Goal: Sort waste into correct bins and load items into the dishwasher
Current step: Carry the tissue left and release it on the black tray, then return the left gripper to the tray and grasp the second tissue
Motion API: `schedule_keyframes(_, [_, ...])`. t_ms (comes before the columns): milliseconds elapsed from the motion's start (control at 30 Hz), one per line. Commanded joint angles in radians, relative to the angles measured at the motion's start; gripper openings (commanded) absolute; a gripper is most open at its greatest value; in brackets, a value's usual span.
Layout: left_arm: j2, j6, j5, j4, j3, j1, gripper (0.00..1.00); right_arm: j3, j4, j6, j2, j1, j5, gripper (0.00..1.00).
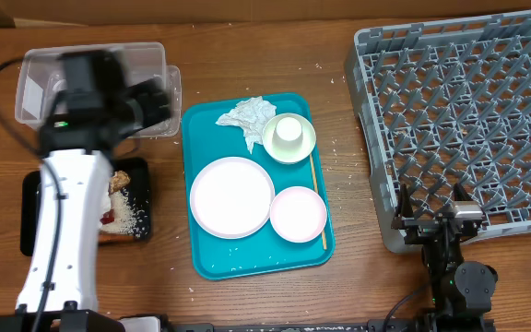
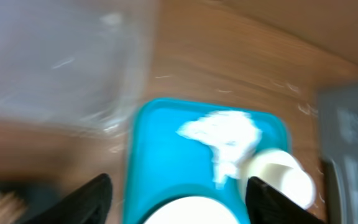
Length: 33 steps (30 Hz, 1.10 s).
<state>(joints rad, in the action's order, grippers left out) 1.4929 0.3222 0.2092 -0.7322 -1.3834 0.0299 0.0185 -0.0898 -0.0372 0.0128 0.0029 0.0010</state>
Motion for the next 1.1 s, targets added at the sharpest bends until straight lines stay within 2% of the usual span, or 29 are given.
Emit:
schedule_keyframes(0, [0.051, -0.171, 0.049, 0.065, -0.009, -0.122, 0.76, -0.010, 0.006, 0.005, -0.010, 0.007, 0.005, 1.00])
schedule_keyframes(67, [0.095, -0.172, 0.011, 0.127, -0.009, -0.179, 0.82, -0.010, 0.006, 0.005, -0.010, 0.007, 0.005, 1.00])
schedule_keyframes(167, [0.182, -0.168, -0.051, 0.225, -0.009, -0.248, 0.83, -0.010, 0.006, 0.005, -0.010, 0.007, 0.005, 1.00])
schedule_keyframes(367, [0.364, -0.158, -0.183, 0.421, -0.009, -0.320, 0.81, -0.010, 0.006, 0.005, -0.010, 0.007, 0.005, 1.00])
schedule_keyframes(500, [0.462, -0.158, -0.214, 0.511, -0.009, -0.339, 0.78, -0.010, 0.006, 0.005, -0.010, 0.007, 0.005, 1.00])
schedule_keyframes(767, [0.581, -0.166, -0.264, 0.473, -0.009, -0.345, 0.77, -0.010, 0.006, 0.005, -0.010, 0.007, 0.005, 1.00])
schedule_keyframes(1067, [0.596, -0.166, -0.262, 0.403, -0.009, -0.345, 0.76, -0.010, 0.006, 0.005, -0.010, 0.007, 0.005, 1.00])
